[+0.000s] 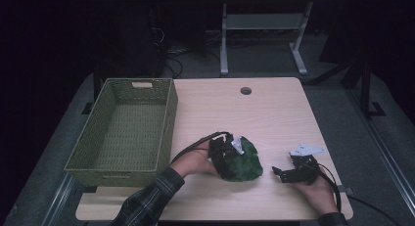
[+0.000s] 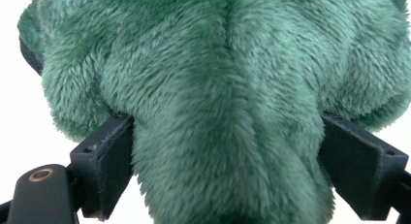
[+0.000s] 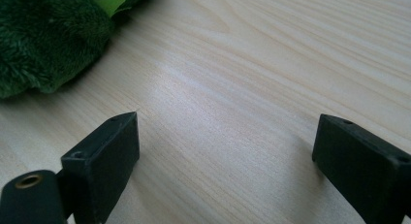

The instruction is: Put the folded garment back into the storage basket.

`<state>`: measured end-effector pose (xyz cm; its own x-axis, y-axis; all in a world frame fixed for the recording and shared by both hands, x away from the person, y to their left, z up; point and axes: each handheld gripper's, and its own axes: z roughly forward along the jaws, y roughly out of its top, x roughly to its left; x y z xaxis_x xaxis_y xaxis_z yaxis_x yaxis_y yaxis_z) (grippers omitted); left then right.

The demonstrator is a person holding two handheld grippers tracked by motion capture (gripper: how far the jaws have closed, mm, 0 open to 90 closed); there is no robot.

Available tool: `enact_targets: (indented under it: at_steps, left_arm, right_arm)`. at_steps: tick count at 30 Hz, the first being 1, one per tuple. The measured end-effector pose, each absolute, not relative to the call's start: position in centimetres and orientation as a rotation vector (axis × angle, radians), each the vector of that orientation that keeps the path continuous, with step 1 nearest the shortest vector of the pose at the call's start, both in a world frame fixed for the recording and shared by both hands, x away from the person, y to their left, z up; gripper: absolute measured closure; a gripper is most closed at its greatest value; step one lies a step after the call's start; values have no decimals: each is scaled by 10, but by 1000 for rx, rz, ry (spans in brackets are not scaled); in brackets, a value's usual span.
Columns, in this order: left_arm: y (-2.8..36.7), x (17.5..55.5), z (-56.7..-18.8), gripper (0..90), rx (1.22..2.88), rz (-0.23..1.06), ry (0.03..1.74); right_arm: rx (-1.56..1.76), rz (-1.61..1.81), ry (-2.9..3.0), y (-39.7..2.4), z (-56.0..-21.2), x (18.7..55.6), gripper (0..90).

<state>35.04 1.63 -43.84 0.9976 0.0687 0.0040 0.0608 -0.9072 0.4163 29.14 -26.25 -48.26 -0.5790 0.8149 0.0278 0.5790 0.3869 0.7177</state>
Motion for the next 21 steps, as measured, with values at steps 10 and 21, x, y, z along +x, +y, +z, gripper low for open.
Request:
enact_targets:
  at_steps: [10,21]
  left_arm:
    - [12,348,-448,120,2746,25,105]
    - [12,352,-447,201,2762,-4,122]
  right_arm:
    - [1216,1003,2319,-263,-483,291,94]
    - [1217,1002,2318,-263,-483,291,95]
